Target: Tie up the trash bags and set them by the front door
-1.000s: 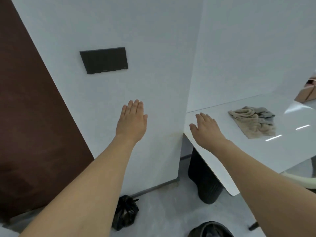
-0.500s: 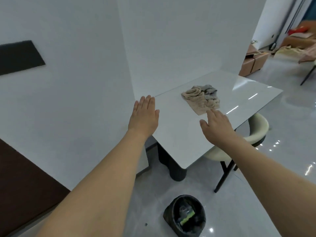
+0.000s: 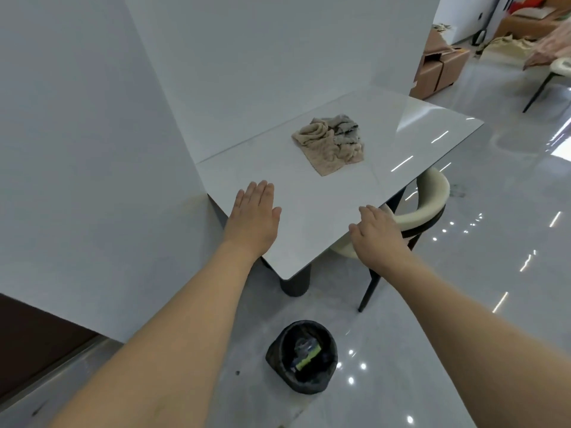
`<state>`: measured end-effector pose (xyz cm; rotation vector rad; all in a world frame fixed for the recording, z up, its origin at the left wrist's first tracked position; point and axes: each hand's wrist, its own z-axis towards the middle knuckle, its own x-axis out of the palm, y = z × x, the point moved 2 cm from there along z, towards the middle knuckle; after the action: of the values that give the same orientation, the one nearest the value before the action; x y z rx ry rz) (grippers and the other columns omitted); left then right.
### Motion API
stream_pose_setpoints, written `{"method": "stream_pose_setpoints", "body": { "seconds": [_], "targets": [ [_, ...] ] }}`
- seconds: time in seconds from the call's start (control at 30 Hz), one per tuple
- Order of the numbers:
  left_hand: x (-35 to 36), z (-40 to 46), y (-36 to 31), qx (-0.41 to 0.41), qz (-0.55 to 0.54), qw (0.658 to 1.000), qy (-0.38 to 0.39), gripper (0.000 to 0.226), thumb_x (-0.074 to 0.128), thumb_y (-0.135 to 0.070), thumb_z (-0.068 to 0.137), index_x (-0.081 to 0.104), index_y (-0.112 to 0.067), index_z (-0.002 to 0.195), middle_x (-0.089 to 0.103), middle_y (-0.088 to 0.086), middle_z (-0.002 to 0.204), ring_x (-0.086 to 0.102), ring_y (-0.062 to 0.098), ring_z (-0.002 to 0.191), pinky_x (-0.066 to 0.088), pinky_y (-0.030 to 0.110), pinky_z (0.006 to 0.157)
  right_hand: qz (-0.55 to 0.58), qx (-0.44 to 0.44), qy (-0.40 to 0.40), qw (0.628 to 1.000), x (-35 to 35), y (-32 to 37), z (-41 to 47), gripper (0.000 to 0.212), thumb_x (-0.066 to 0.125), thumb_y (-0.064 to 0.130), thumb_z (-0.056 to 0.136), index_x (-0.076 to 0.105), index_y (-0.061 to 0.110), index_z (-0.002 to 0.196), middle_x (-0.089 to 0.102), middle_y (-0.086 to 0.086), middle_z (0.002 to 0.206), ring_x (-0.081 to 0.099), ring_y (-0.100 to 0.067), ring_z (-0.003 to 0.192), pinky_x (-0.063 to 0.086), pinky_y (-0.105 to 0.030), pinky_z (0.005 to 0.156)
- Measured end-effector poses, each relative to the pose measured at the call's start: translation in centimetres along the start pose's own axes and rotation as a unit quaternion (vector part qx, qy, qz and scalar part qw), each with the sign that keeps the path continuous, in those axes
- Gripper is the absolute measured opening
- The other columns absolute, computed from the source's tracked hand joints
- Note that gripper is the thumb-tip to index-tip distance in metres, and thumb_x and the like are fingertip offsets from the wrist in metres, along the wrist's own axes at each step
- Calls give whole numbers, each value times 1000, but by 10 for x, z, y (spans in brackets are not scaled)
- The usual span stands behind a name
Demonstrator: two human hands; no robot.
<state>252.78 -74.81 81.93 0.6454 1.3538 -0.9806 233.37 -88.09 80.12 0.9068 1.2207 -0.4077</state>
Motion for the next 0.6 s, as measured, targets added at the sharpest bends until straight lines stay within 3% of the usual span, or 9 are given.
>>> {"method": "stream_pose_setpoints", "body": {
  "seconds": [0.07, 0.13, 0.23, 0.4, 0.6],
  "targets": [
    [33, -6, -6, 9, -27, 1000, -11, 54, 27, -29, 104, 15, -7, 152, 14, 7, 161, 5, 23, 149, -1, 37, 121, 25, 10, 3, 1000, 26, -20, 0, 29, 29, 27, 88, 49, 6, 90, 52, -8, 90, 48, -28, 88, 43, -47, 89],
    [75, -18, -6, 23, -59, 997, -45, 53, 30, -26, 103, 18, -6, 152, 18, 8, 160, 7, 23, 149, 0, 37, 121, 29, 0, 12, 1000, 65, -39, -5, 41, 32, 27, 93, 53, 2, 117, 56, -15, 121, 49, -34, 118, 37, -46, 104],
    [152, -44, 5, 41, -73, 992, -96, 54, 32, -26, 101, 24, -4, 149, 25, 12, 158, 14, 26, 148, 7, 42, 121, 20, -20, 2, 1000, 137, -66, -22, 52, 34, 27, 100, 32, 1, 146, 28, -17, 155, 20, -29, 146, 14, -41, 121],
    [304, -100, 26, 92, -55, 990, -89, 54, 28, -31, 101, 29, -4, 148, 29, 12, 156, 18, 25, 147, 10, 43, 121, -8, -64, -3, 998, 280, -120, -57, 57, 29, 32, 103, 18, 7, 153, 14, -10, 161, 6, -22, 150, -1, -36, 122],
    [492, -143, 57, 104, -26, 991, -78, 53, 31, -30, 101, 30, -6, 148, 30, 8, 156, 18, 21, 147, 12, 43, 120, -4, -65, 1, 998, 460, -196, -70, 58, 25, 33, 101, 19, 7, 153, 16, -10, 161, 8, -23, 150, -1, -34, 121]
  ]
}}
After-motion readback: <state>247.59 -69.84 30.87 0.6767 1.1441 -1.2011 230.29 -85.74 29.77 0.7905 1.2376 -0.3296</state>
